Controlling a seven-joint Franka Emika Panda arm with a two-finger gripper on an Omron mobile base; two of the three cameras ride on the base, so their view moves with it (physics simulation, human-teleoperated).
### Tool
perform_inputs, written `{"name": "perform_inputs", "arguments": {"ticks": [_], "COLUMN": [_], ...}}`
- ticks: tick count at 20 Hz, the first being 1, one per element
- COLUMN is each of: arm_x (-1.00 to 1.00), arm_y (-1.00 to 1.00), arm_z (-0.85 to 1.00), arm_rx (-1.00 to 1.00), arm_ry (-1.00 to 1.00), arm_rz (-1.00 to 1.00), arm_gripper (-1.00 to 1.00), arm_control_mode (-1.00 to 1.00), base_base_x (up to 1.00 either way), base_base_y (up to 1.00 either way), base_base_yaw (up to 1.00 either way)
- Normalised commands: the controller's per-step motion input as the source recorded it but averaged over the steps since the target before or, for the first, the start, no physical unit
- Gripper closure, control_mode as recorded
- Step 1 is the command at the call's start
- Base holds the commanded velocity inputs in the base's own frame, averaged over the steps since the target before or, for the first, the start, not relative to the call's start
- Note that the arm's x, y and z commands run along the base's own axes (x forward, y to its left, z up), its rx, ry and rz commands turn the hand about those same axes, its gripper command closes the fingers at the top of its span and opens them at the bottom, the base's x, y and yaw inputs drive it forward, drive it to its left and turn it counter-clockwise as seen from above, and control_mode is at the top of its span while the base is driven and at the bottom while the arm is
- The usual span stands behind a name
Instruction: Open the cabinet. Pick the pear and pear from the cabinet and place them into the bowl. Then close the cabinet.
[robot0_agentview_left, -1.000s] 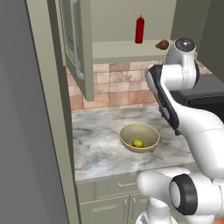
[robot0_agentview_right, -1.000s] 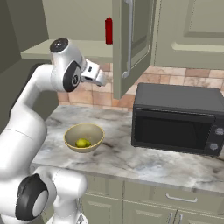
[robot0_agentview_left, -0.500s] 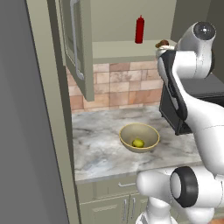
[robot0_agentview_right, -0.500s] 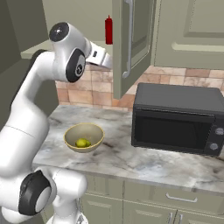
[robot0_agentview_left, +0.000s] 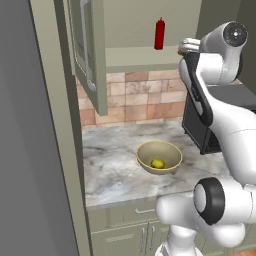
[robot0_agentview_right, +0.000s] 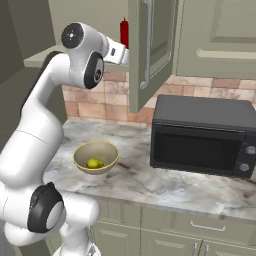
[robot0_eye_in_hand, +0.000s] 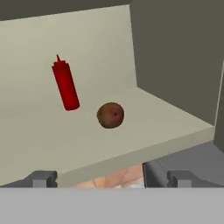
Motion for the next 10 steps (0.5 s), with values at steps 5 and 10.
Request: {"name": "perform_inputs", "arguments": {"ticks": [5,10], "arm_x": [0.40,0.24], "arm_y": [-0.07,-0.09], "arm_z": [0.07,0.00], "arm_rx": [0.00,0.00], "arm_ry": [-0.04,0.03], "arm_rz": [0.06,0.09], "arm_gripper": [-1.00,-1.00], "arm_control_mode": [-1.00,-1.00], "base_base_x": [0.00,0.00], "base_base_y": [0.00,0.00], "base_base_yaw": [0.00,0.00]}}
